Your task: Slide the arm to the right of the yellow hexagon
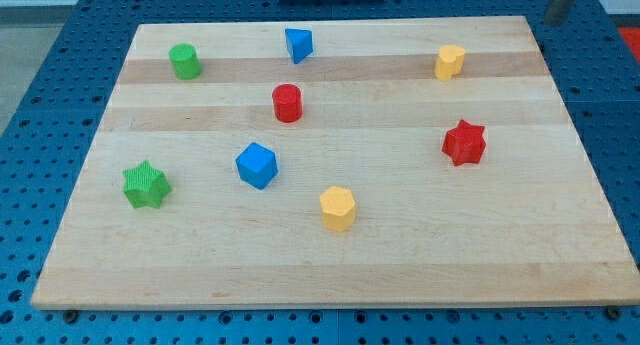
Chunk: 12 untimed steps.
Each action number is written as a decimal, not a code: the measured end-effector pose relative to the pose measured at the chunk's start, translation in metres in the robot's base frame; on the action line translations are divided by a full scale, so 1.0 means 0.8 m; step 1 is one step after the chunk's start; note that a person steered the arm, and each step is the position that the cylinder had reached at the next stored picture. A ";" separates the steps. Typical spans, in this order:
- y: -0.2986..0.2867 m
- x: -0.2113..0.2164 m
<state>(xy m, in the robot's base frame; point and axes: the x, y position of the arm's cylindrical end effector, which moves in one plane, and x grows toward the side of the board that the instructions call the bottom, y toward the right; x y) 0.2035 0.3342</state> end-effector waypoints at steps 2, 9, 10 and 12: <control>-0.066 0.071; -0.109 0.324; -0.146 0.392; -0.246 0.401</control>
<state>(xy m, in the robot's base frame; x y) 0.5241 0.1371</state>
